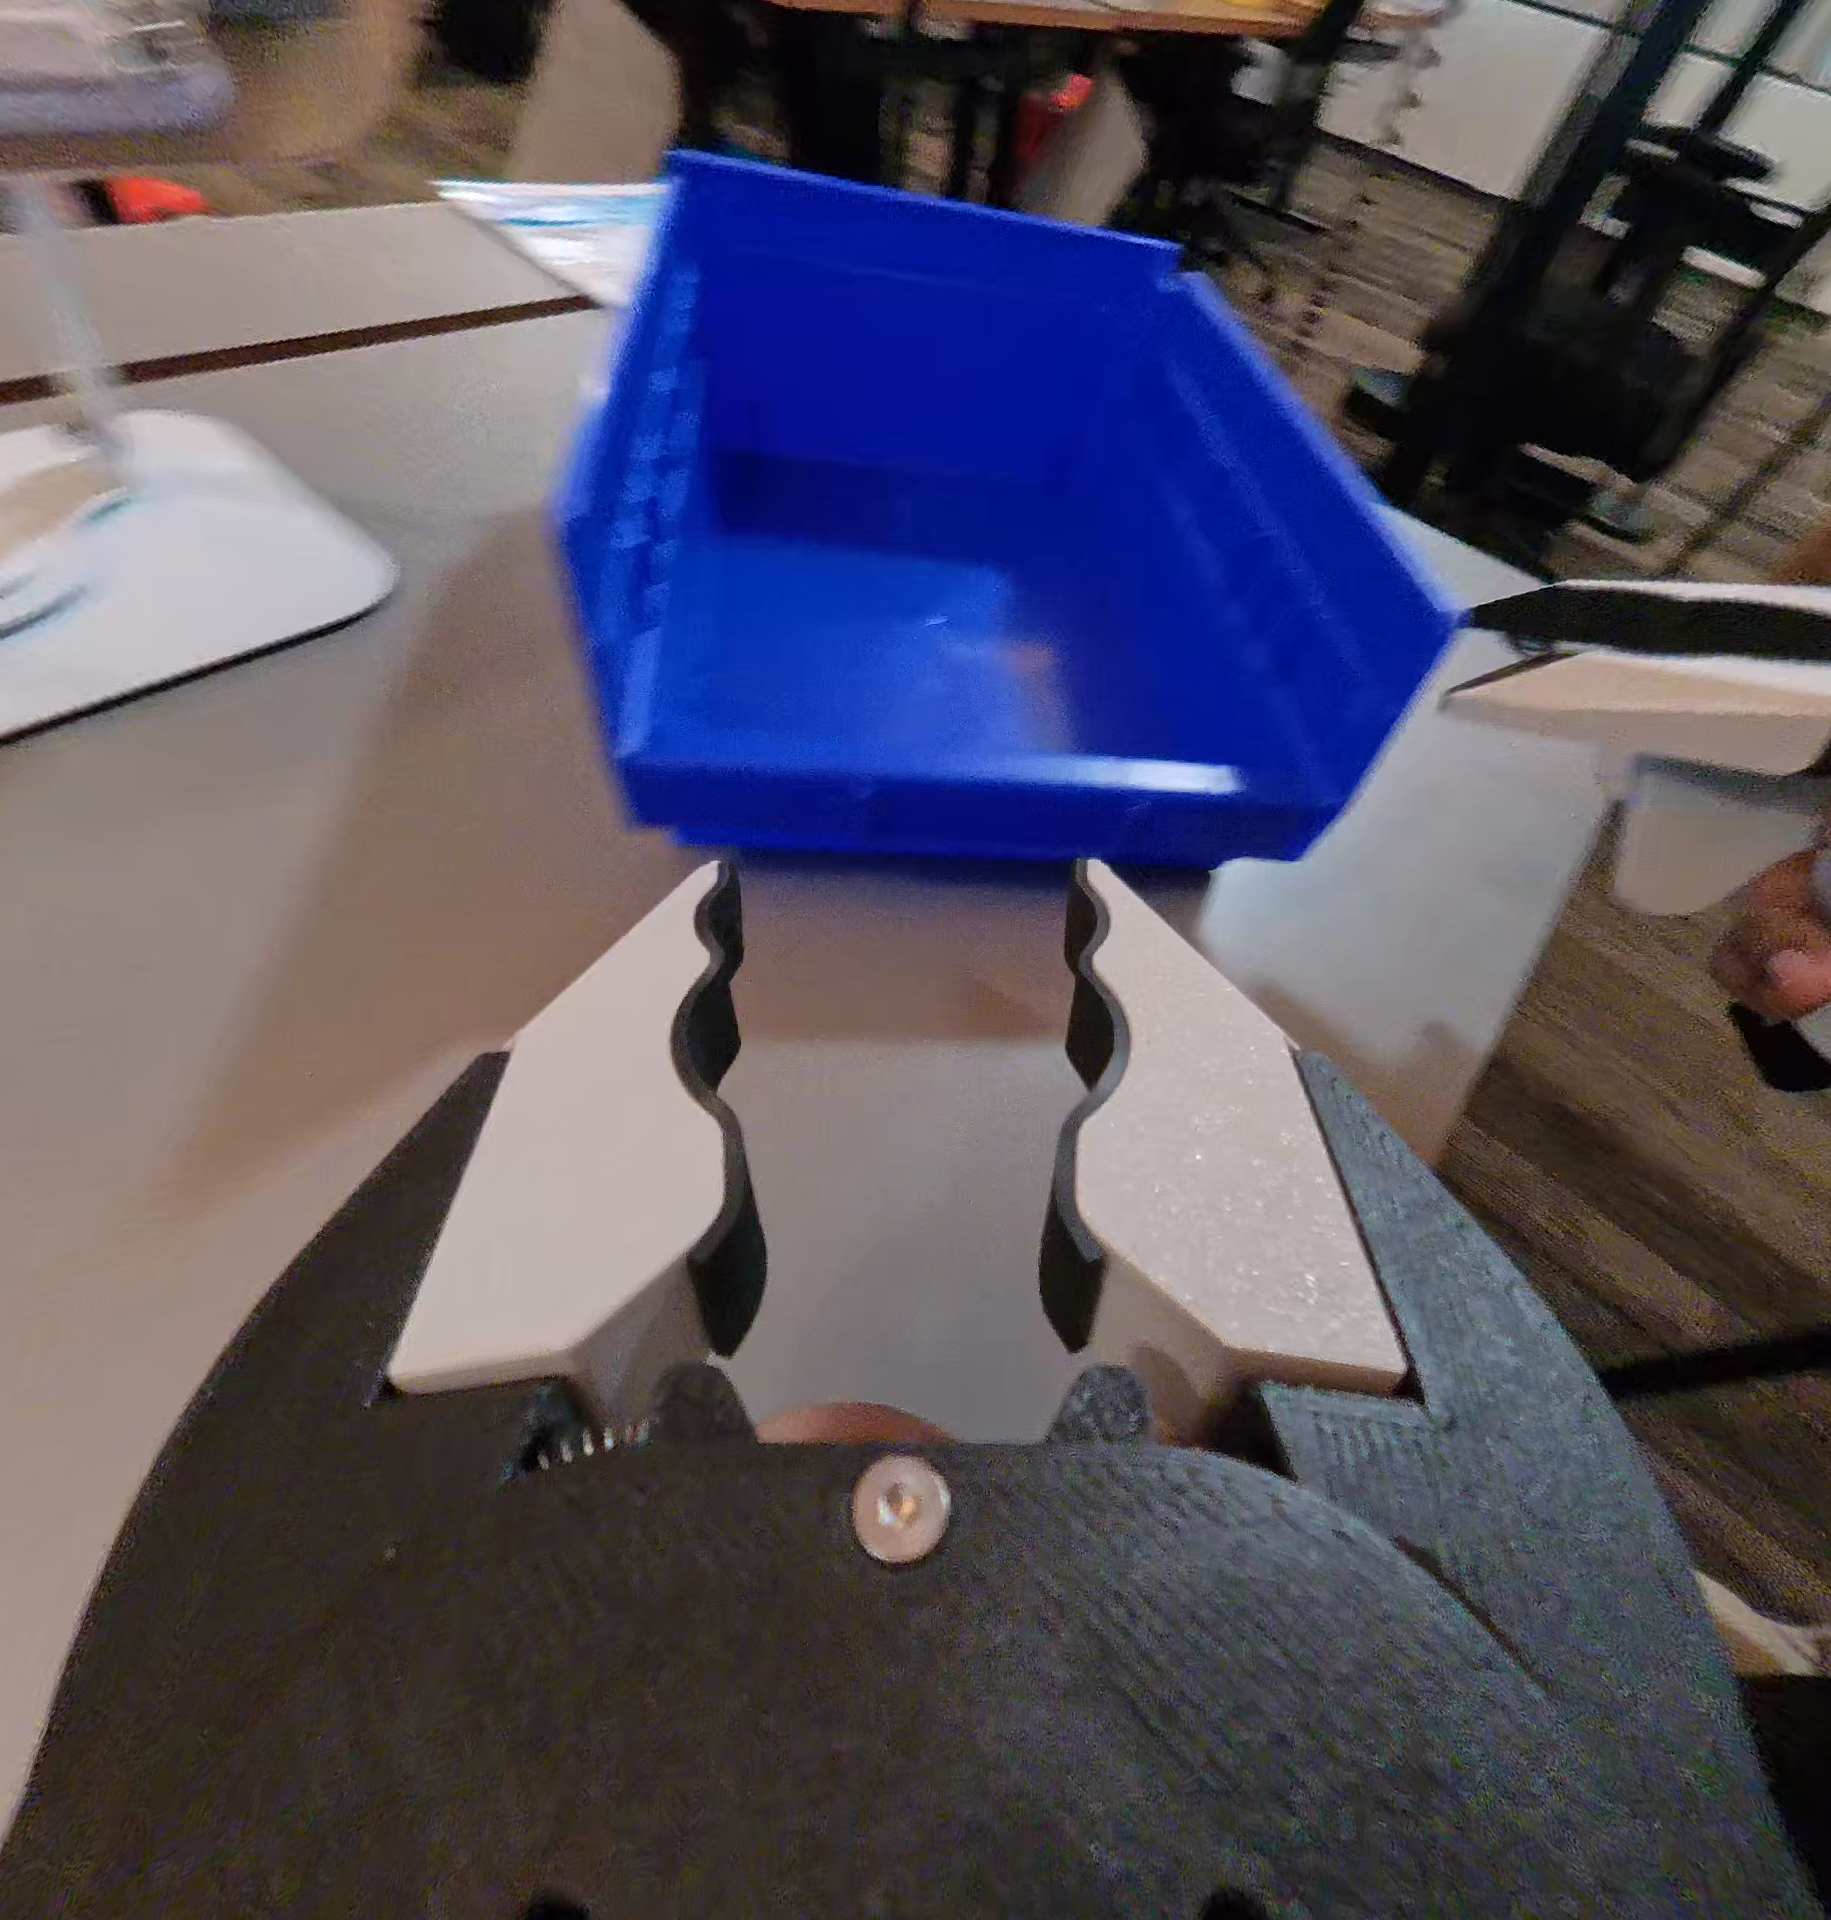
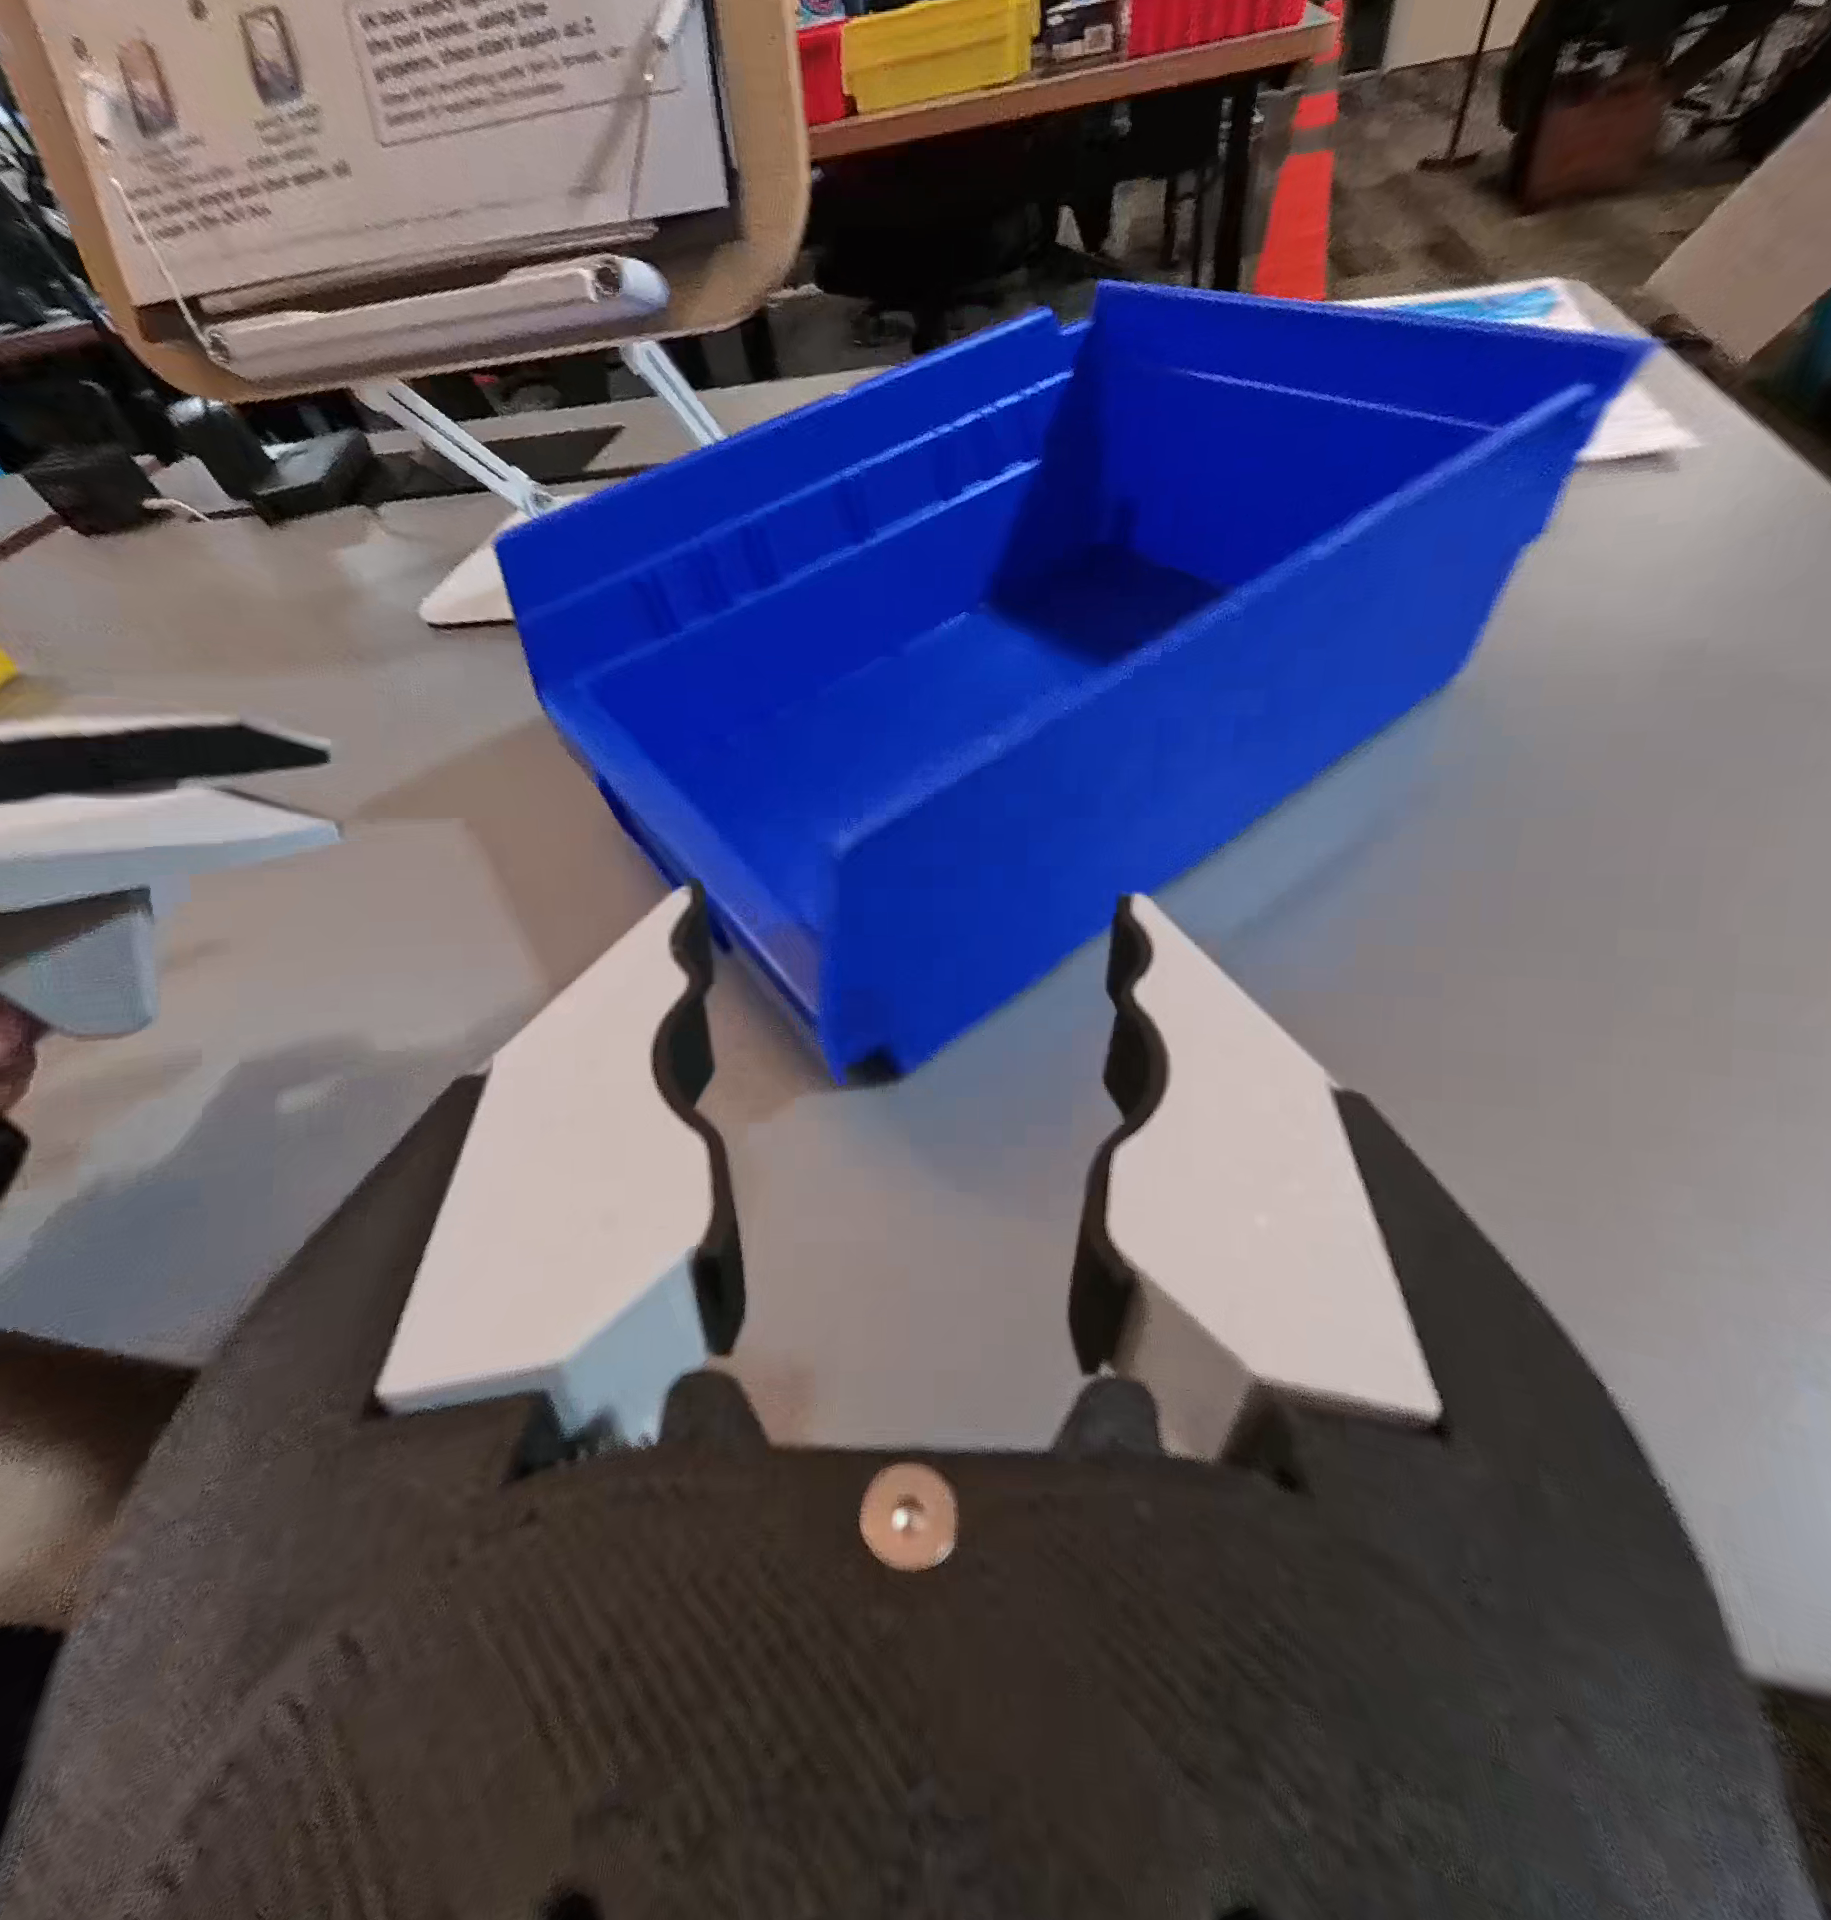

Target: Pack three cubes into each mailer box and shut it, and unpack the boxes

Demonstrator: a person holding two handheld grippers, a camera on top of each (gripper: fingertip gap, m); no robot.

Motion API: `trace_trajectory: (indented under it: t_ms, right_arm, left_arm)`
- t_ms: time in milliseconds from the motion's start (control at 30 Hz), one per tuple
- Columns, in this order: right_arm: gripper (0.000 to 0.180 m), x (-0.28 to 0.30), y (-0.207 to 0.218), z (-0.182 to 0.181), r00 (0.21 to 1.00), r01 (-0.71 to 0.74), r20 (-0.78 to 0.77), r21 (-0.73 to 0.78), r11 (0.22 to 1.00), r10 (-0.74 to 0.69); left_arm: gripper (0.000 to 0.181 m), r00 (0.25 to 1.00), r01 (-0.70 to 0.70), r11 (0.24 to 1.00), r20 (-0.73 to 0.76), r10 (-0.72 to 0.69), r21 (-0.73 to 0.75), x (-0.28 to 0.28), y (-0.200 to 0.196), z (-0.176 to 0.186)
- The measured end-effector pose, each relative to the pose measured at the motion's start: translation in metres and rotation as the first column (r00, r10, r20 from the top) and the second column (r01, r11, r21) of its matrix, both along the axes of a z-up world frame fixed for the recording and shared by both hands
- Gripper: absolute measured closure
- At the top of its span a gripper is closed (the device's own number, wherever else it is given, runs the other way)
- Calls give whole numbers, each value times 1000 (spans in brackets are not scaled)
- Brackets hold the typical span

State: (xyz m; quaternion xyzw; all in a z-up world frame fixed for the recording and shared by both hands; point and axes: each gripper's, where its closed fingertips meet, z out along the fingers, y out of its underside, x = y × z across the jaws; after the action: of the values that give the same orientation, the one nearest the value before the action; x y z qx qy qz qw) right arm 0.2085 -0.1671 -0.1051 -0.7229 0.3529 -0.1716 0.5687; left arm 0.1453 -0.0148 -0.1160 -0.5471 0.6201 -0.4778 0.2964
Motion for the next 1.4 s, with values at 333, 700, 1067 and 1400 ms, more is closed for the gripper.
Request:
trace_trajectory:
  t_ms: [333, 700, 1067, 1400]
  right_arm:
    - [139, 86, 3, -13, 997, 76, -6, -58, 995, -76]
    - [176, 157, -107, -11, 988, 157, 8, -32, 987, -157]
    - [176, 167, -142, -11, 984, 174, -44, 88, 981, -171]
    - [175, 170, -140, -11, 976, 216, -11, 64, 974, -216]
  left_arm:
    - [135, 989, -150, 973, -36, 146, -174, -35, 74, -6]
    - [162, 989, -146, 983, 18, 149, -115, -49, 90, 1]
    - [160, 990, -127, 991, 55, 129, -29, -44, 76, 3]
    - [160, 994, -102, 995, 46, 101, 16, -39, 69, -3]
